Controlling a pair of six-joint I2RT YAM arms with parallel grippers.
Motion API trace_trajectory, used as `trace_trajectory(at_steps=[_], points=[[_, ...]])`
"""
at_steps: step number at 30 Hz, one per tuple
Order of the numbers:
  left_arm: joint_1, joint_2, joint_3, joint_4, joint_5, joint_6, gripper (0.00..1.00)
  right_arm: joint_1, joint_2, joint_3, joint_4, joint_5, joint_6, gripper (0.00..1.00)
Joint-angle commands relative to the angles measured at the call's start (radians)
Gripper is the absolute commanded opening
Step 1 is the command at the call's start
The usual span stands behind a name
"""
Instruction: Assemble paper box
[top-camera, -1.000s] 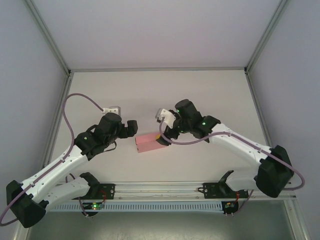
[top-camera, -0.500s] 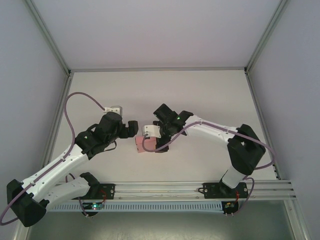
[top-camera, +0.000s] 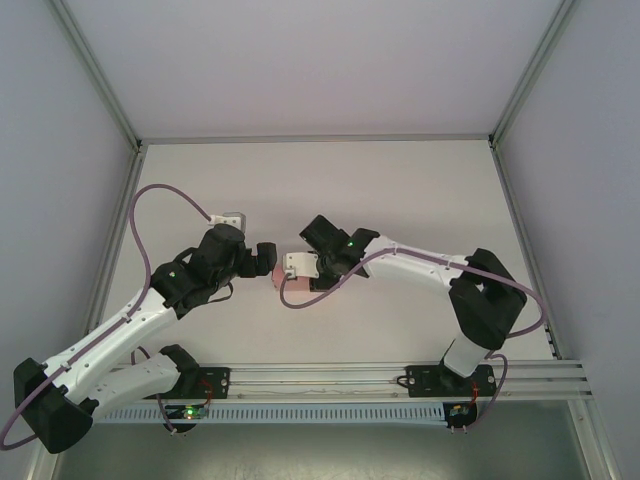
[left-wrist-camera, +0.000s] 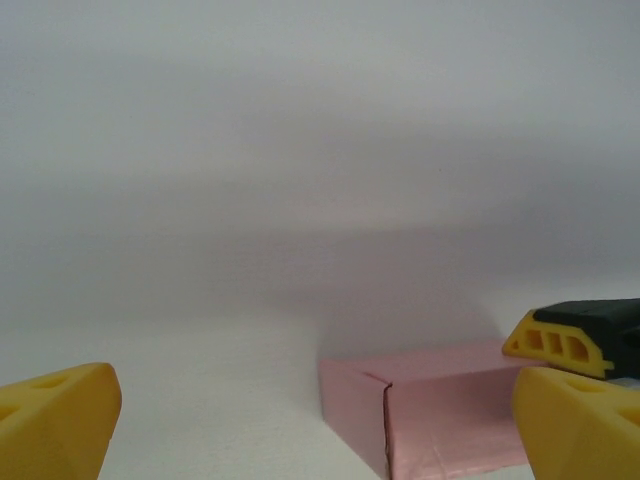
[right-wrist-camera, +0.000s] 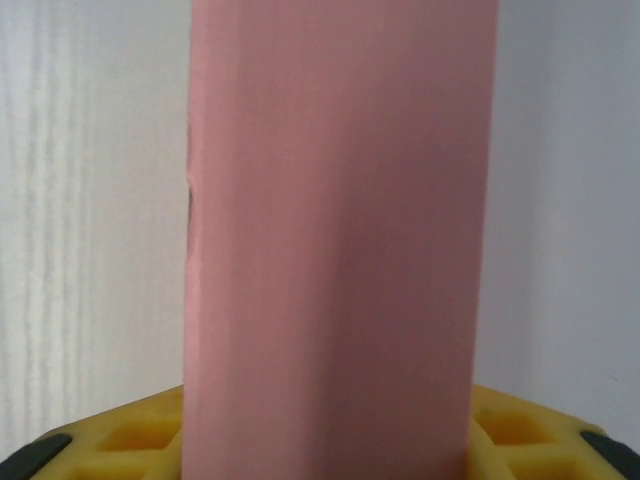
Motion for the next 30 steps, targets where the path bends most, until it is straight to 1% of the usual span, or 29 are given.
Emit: trace_trajectory(at_steps=[1,6,7,9,11,13,14,15,19,21,23,24,26,29,30], points=[[0.01,-0.017,0.016,-0.027,-0.012,0.014,1.0,0.013,-0.082,-0.049,0.131,0.194,0.041,0.38],[0.011,-0.018,0.013,-0.021,-0.005,0.01,1.0,0.013,-0.135,-0.173,0.382,0.45,-0.028,0.41],[0.011,-0.017,0.012,-0.02,-0.007,0.01,1.0,0.011,-0.127,-0.189,0.436,0.507,-0.051,0.38],[0.011,-0.017,0.007,-0.016,-0.012,0.007,1.0,0.011,-0.091,-0.207,0.529,0.614,-0.107,0.38],[0.011,-0.017,0.001,-0.011,-0.007,0.008,1.0,0.009,-0.041,-0.218,0.617,0.692,-0.168,0.43],[0.011,-0.018,-0.002,-0.009,-0.003,0.007,1.0,0.0,0.021,-0.211,0.677,0.74,-0.218,0.41],[0.012,-0.018,-0.004,-0.011,-0.001,0.01,1.0,-0.004,0.048,-0.204,0.696,0.754,-0.23,0.39],[0.013,-0.018,-0.005,-0.012,-0.003,0.009,1.0,-0.008,0.076,-0.2,0.72,0.761,-0.238,0.35],[0.013,-0.021,-0.013,-0.007,0.001,0.009,1.0,-0.02,0.124,-0.219,0.797,0.736,-0.247,0.34],[0.013,-0.022,-0.017,0.0,0.007,0.011,1.0,-0.018,0.135,-0.265,0.897,0.73,-0.283,0.34],[0.013,-0.019,-0.017,0.0,0.007,0.014,1.0,-0.014,0.14,-0.301,0.94,0.722,-0.32,0.34],[0.013,-0.019,-0.019,0.001,0.007,0.013,1.0,-0.011,0.142,-0.316,0.947,0.719,-0.333,0.34],[0.013,-0.017,-0.019,0.002,0.009,0.014,1.0,-0.006,0.144,-0.347,0.951,0.707,-0.343,0.38],[0.014,-0.018,-0.022,0.005,0.008,0.015,1.0,0.001,0.132,-0.366,0.922,0.703,-0.299,0.39],[0.015,-0.018,-0.023,0.005,0.006,0.014,1.0,0.005,0.122,-0.369,0.904,0.7,-0.28,0.41]])
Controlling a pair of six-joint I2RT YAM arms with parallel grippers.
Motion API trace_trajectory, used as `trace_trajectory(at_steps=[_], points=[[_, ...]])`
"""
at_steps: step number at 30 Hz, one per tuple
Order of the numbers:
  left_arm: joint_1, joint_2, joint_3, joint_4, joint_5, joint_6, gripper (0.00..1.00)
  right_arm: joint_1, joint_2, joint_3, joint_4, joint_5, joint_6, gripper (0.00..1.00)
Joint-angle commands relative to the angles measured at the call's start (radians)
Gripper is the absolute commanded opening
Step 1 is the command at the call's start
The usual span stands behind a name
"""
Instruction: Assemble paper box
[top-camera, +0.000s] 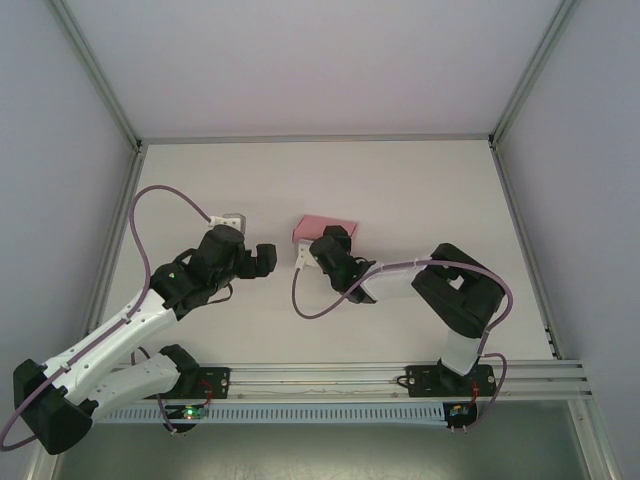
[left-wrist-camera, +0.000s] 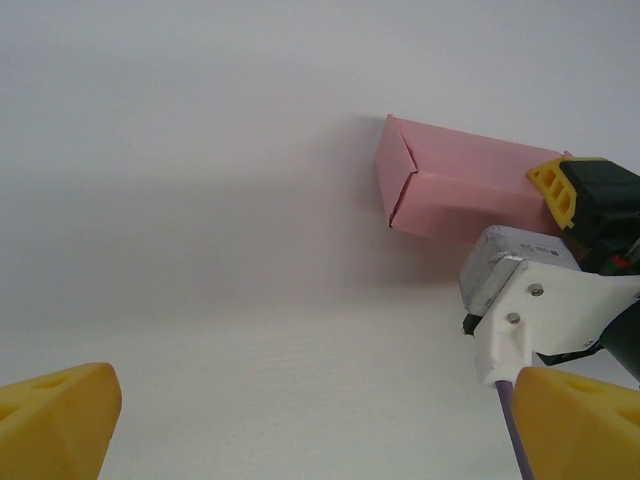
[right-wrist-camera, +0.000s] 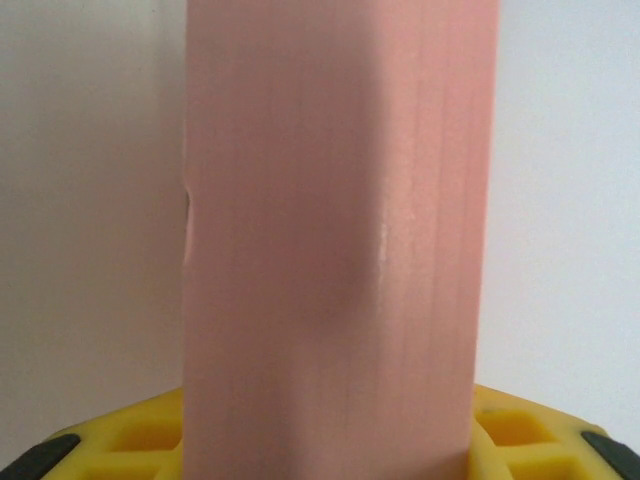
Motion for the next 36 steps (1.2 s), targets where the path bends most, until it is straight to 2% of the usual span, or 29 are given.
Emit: trace_trajectory(at_steps=[1,5,8,9,11,16,21,26,30,33,36], points=[[0.014,-0.012,-0.015,0.004,-0.001,0.014,1.0,0.017,-0.022,-0.027,-0.042,-0.003,0.039,0.46],[0.014,-0.012,-0.012,0.004,0.002,0.014,1.0,0.034,-0.107,-0.032,-0.171,-0.076,0.143,0.68],[0.013,-0.01,-0.012,0.008,0.0,0.018,1.0,0.043,-0.168,-0.01,-0.301,-0.125,0.207,0.95],[0.014,-0.01,-0.012,0.012,0.0,0.018,1.0,0.044,-0.182,-0.002,-0.349,-0.145,0.223,0.98],[0.015,-0.006,-0.013,0.015,0.004,0.018,1.0,0.048,-0.205,0.026,-0.462,-0.203,0.261,0.98],[0.016,-0.003,-0.011,0.014,0.001,0.022,1.0,0.057,-0.289,0.044,-0.565,-0.289,0.344,0.98],[0.016,-0.007,-0.011,0.007,0.001,0.022,1.0,0.057,-0.445,0.067,-0.666,-0.401,0.422,0.98],[0.018,-0.017,-0.016,0.009,-0.002,0.02,1.0,0.046,-0.642,0.063,-0.701,-0.444,0.531,0.98],[0.021,-0.021,-0.016,0.012,-0.005,0.024,1.0,-0.05,-0.791,0.046,-0.678,-0.505,0.696,0.98],[0.024,-0.021,-0.02,0.02,-0.02,0.029,1.0,-0.186,-0.864,0.029,-0.636,-0.426,0.885,0.98],[0.031,-0.021,-0.027,0.036,-0.074,0.039,1.0,-0.327,-0.906,-0.027,-0.603,-0.405,0.909,0.98]])
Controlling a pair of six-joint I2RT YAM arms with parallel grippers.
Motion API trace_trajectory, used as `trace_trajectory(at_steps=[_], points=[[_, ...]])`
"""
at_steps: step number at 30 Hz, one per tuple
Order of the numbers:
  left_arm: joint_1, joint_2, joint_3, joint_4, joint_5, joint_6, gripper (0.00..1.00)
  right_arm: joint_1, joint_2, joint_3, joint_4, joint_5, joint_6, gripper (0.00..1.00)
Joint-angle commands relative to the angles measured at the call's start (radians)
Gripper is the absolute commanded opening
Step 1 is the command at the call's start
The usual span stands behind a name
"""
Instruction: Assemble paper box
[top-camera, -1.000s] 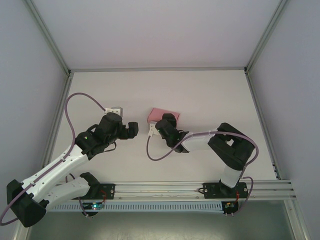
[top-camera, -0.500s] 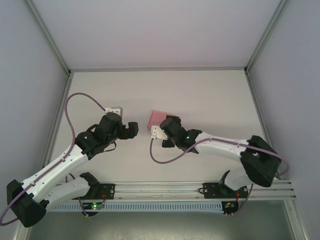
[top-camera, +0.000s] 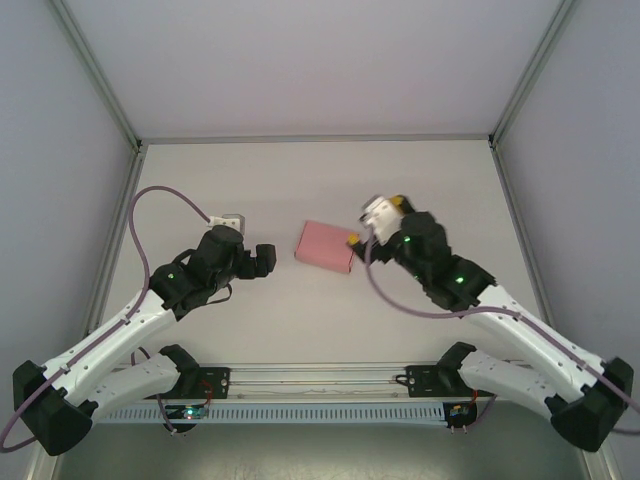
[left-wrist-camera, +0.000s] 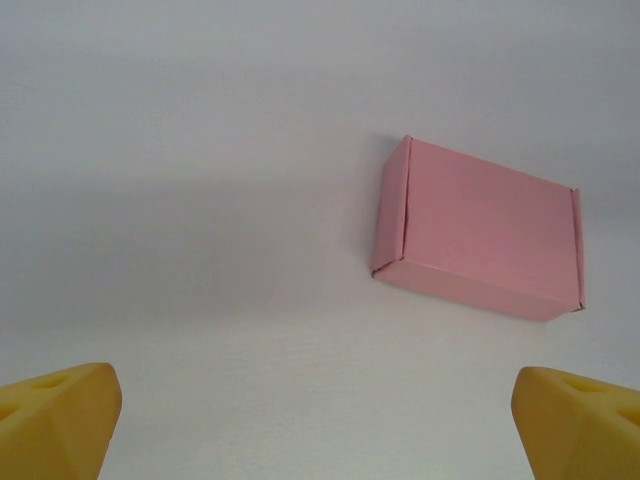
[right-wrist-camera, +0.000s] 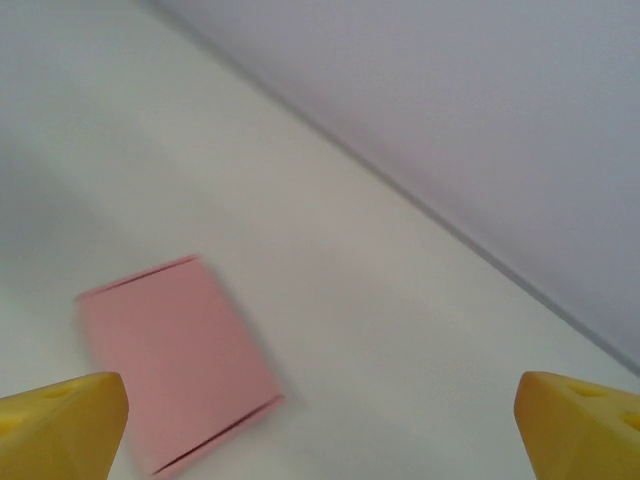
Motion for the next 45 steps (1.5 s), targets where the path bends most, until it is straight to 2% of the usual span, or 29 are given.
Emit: trace_trajectory(at_steps=[1,3,5,8,13,14,17,20,21,22,23,24,25,26,27,28,29,30,31,33,35,37,45], points=[[0.031,-0.01,-0.025,0.045,-0.095,0.041,1.0,-0.123,-0.025,-0.071,0.045,0.06,0.149,0.98],[0.056,0.003,-0.025,0.052,-0.176,0.051,1.0,-0.203,-0.019,-0.112,0.095,0.096,0.204,0.98],[0.092,0.027,-0.029,0.093,-0.266,0.105,1.0,-0.286,-0.003,-0.165,0.182,0.074,0.207,0.98],[0.177,0.073,-0.1,0.284,-0.391,0.225,1.0,-0.382,0.033,-0.278,0.38,0.054,0.185,0.98],[0.357,0.139,-0.306,0.78,-0.359,0.44,1.0,-0.536,0.082,-0.454,0.709,-0.135,0.258,0.98],[0.391,0.155,-0.346,0.88,-0.361,0.449,1.0,-0.558,0.095,-0.489,0.778,-0.169,0.276,0.98],[0.484,0.203,-0.418,1.067,-0.266,0.431,1.0,-0.581,0.167,-0.53,0.926,-0.229,0.233,0.98],[0.539,0.306,-0.479,1.272,-0.206,0.455,1.0,-0.59,0.281,-0.563,1.073,-0.22,0.195,0.98],[0.546,0.345,-0.483,1.309,-0.197,0.461,1.0,-0.595,0.327,-0.584,1.181,-0.221,0.215,0.98],[0.555,0.396,-0.482,1.331,-0.176,0.456,1.0,-0.61,0.363,-0.587,1.223,-0.245,0.23,0.98],[0.56,0.444,-0.49,1.398,-0.144,0.466,1.0,-0.629,0.37,-0.574,1.165,-0.291,0.225,0.98],[0.562,0.499,-0.503,1.482,-0.106,0.484,1.0,-0.646,0.407,-0.574,1.192,-0.327,0.233,0.98],[0.565,0.571,-0.51,1.583,-0.064,0.501,1.0,-0.661,0.486,-0.59,1.295,-0.371,0.237,0.98],[0.566,0.617,-0.509,1.597,-0.008,0.515,1.0,-0.666,0.566,-0.599,1.381,-0.396,0.233,0.98],[0.571,0.658,-0.485,1.624,0.014,0.533,1.0,-0.667,0.677,-0.59,1.543,-0.412,0.276,0.98],[0.572,0.645,-0.435,1.501,0.008,0.525,1.0,-0.701,0.661,-0.559,1.441,-0.43,0.3,0.98],[0.589,0.609,-0.393,1.35,0.039,0.503,0.99,-0.717,0.583,-0.502,1.197,-0.423,0.272,0.98],[0.618,0.622,-0.407,1.419,0.088,0.492,1.0,-0.654,0.608,-0.498,1.248,-0.306,0.252,0.98],[0.619,0.646,-0.42,1.478,0.09,0.497,1.0,-0.639,0.645,-0.522,1.364,-0.272,0.264,0.98],[0.619,0.611,-0.398,1.369,0.09,0.49,1.0,-0.653,0.595,-0.503,1.228,-0.215,0.278,0.98],[0.619,0.636,-0.413,1.445,0.089,0.495,1.0,-0.623,0.611,-0.491,1.234,-0.15,0.264,0.98],[0.618,0.618,-0.402,1.39,0.092,0.492,1.0,-0.613,0.614,-0.497,1.252,-0.137,0.258,0.99],[0.618,0.623,-0.406,1.406,0.091,0.492,1.0,-0.613,0.609,-0.491,1.228,-0.137,0.255,0.98]])
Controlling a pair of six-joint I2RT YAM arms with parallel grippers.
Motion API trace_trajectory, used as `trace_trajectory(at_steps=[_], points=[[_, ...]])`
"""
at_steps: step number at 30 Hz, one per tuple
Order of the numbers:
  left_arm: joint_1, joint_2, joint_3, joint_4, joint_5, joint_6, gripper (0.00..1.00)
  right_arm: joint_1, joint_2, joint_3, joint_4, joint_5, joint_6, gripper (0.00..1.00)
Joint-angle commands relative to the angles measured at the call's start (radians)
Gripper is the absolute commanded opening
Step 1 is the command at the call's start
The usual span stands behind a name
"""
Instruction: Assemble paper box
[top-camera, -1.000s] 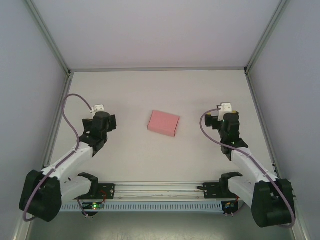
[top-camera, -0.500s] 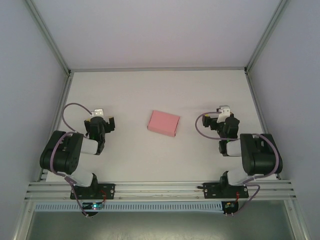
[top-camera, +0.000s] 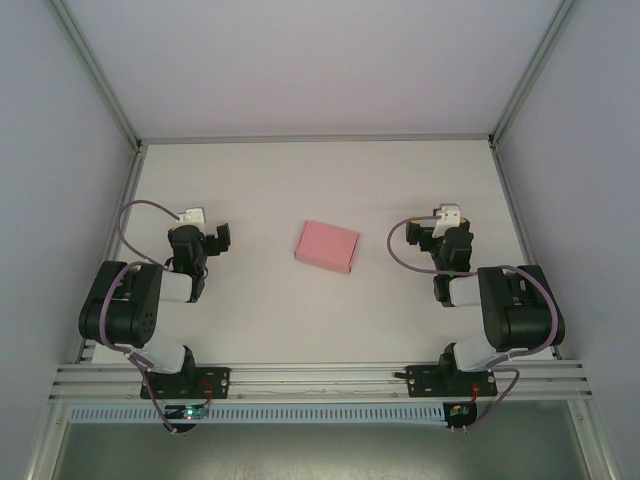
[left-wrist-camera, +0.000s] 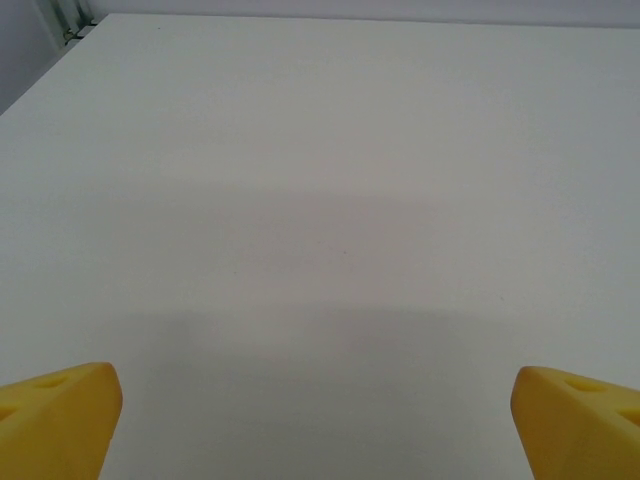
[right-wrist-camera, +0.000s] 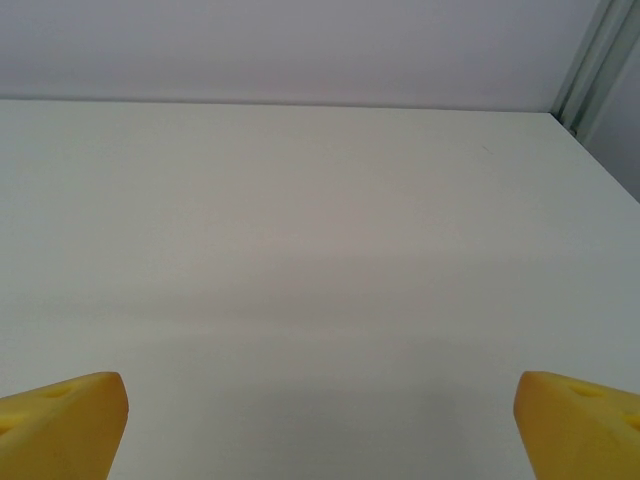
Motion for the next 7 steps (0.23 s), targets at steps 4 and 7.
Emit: trace_trajectory(at_steps=[4,7], points=[[0.007,-0.017,0.01,0.018,0.006,0.017,1.0,0.008,-0.013,0.016,0.011,0.022,0.0,0.99],[0.007,-0.017,0.011,0.018,0.006,0.017,1.0,0.009,-0.014,0.016,0.011,0.023,0.001,0.98]])
